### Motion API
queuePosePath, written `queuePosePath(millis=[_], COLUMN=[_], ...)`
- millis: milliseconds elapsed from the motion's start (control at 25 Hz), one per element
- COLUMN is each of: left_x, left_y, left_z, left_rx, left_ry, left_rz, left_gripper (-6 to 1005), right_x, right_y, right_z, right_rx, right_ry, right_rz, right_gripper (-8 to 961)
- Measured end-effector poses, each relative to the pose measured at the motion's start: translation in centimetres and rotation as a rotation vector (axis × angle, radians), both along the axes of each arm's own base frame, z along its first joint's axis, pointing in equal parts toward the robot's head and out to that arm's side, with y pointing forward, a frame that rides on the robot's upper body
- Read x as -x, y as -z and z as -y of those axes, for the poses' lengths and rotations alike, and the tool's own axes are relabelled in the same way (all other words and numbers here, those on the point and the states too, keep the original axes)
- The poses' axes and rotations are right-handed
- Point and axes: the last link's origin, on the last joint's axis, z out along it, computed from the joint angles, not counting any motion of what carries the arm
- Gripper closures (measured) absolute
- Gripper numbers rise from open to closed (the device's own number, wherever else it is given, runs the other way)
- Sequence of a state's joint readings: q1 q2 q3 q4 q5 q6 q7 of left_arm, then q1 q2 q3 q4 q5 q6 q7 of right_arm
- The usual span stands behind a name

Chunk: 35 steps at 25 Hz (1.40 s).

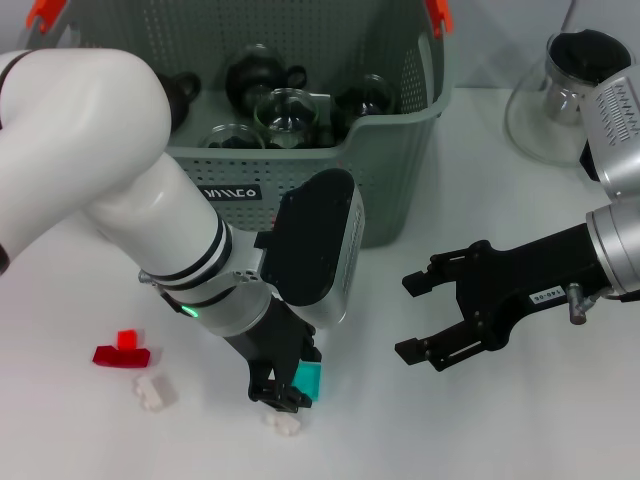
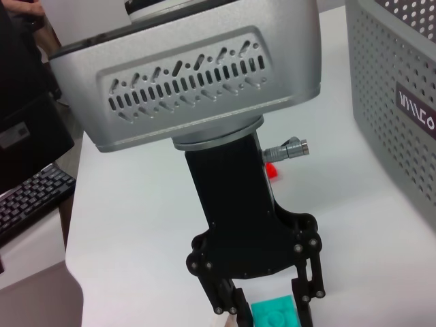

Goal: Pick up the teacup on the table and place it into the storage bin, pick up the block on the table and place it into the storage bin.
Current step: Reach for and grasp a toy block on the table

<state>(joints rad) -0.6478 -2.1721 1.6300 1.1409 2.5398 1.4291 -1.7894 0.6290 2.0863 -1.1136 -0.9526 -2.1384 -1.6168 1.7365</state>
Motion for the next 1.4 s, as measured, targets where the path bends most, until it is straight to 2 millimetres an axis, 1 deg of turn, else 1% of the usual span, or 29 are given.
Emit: queuePosePath(millis=[120,240,640,1280,1400], left_x=[-0.01,-0.06,-0.05,0.09,0.14], left_y=[0.0,0.0,0.19,0.4,0.51], left_z=[0.04,0.04,0.03,-0.03,-0.02], left_rx=[0.004,0.005,0.005,0.0,0.001], left_ry=[-0.001,0.001,0.007,-0.003,-0.001], left_rz=[-0.003,-0.003,-0.006,-0.01,-0.013], left_gripper=[347,504,484,483,483], right_x=[0.0,0.0,-0.03,-0.01,-0.03], right_y=[0.0,0.0,0.01,0.02,0.04], right_z=[0.0,0.0,-0.11,-0.14,-0.13], right_rx=[0.0,0.0,-0.008,-0.009,-0.008], right_ry=[0.0,-0.001,-0.003,-0.006,-0.006], right_rz=[0.0,0.0,0.001,0.001,0.002], right_gripper=[30,30,30,31,65])
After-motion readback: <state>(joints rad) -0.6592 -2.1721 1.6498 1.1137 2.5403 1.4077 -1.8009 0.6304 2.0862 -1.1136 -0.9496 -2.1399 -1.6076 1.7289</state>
